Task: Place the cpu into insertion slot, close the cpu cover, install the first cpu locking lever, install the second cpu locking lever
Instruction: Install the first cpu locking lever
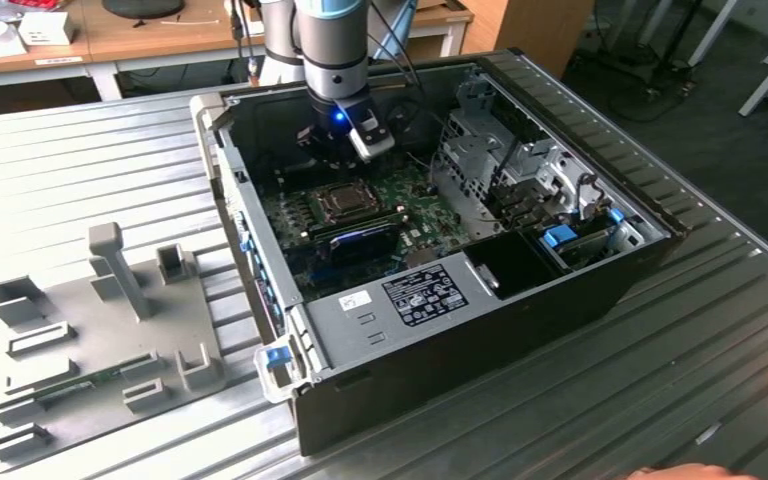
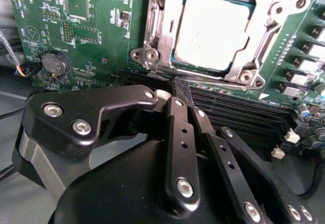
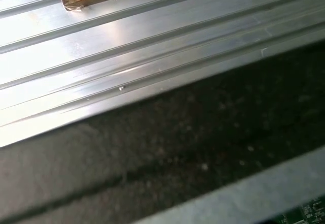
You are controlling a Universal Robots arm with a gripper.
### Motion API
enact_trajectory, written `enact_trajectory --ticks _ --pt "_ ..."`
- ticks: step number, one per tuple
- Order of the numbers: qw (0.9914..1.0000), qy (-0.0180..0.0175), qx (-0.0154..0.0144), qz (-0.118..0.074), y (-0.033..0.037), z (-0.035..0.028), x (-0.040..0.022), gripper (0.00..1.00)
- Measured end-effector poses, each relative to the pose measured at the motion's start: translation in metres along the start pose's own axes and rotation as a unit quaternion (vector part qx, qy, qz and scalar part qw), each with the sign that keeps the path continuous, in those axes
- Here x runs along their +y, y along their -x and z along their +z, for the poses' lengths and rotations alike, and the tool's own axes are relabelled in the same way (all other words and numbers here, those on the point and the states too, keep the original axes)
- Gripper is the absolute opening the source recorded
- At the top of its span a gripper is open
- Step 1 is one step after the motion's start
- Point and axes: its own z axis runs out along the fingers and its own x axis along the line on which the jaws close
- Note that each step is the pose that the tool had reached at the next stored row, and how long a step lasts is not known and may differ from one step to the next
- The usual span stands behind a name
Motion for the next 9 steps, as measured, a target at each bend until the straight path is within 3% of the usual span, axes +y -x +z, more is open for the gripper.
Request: enact_trajectory --ticks 9 --pt "1.00000 0.0006 0.0004 0.000 0.0007 -0.0074 0.0012 0.11"
